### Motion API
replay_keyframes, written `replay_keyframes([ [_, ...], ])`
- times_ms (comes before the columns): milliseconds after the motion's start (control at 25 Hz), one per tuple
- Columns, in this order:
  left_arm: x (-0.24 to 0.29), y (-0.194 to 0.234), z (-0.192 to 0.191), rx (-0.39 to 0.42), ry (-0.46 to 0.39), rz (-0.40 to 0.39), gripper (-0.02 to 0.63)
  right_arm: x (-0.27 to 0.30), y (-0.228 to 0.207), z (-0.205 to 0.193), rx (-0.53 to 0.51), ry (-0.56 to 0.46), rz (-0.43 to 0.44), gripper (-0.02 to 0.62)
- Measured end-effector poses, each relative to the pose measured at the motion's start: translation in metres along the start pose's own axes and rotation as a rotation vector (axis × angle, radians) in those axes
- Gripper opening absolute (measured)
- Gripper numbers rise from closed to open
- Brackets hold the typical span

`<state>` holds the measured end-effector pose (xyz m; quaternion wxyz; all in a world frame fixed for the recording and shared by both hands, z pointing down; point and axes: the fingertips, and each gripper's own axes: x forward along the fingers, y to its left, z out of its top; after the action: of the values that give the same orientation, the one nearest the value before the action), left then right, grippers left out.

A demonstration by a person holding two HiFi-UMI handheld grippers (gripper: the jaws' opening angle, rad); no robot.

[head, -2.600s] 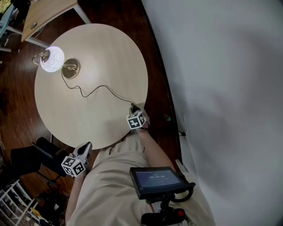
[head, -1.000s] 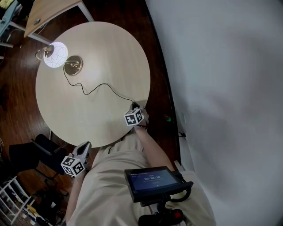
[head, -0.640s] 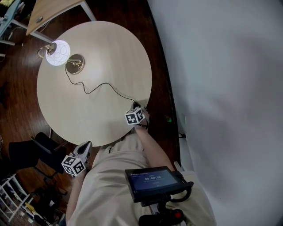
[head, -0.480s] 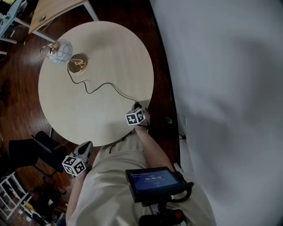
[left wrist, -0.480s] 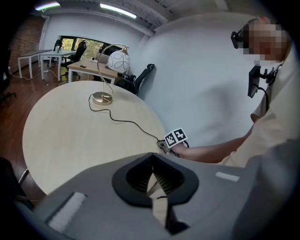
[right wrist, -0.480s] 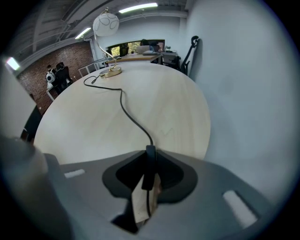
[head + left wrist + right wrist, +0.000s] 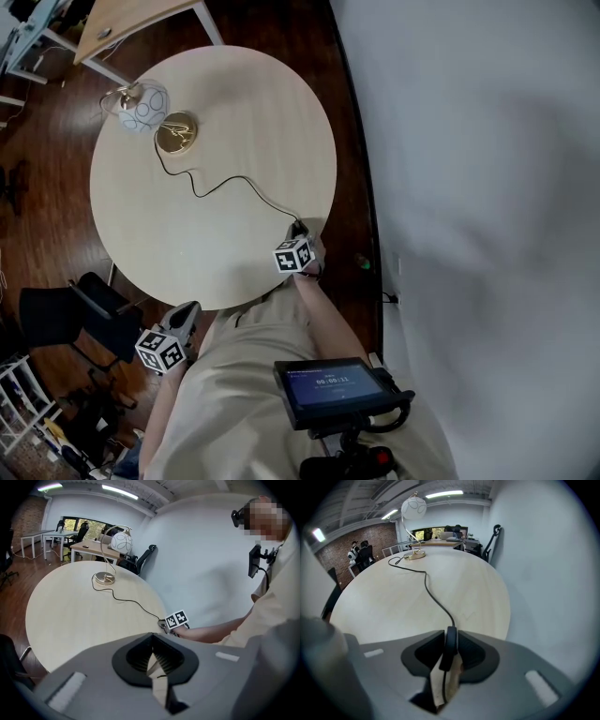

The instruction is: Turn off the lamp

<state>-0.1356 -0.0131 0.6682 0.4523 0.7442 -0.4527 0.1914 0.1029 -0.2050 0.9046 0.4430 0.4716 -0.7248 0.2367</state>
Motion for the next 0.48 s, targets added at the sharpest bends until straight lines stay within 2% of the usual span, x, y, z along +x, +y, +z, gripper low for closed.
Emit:
replay_keyframes([
  [160,0.0,-0.002,-0.001,0.003,0.002,-0.003,-0.014,-0.008,0.0,-0.003,0.004,-0.031,0.001,0.201],
  [480,-0.006,-0.001,-0.011,0.0,0.012,0.011,-0.014,-0.035,-0.007,-0.018,0.048,-0.081,0.02,0.21],
])
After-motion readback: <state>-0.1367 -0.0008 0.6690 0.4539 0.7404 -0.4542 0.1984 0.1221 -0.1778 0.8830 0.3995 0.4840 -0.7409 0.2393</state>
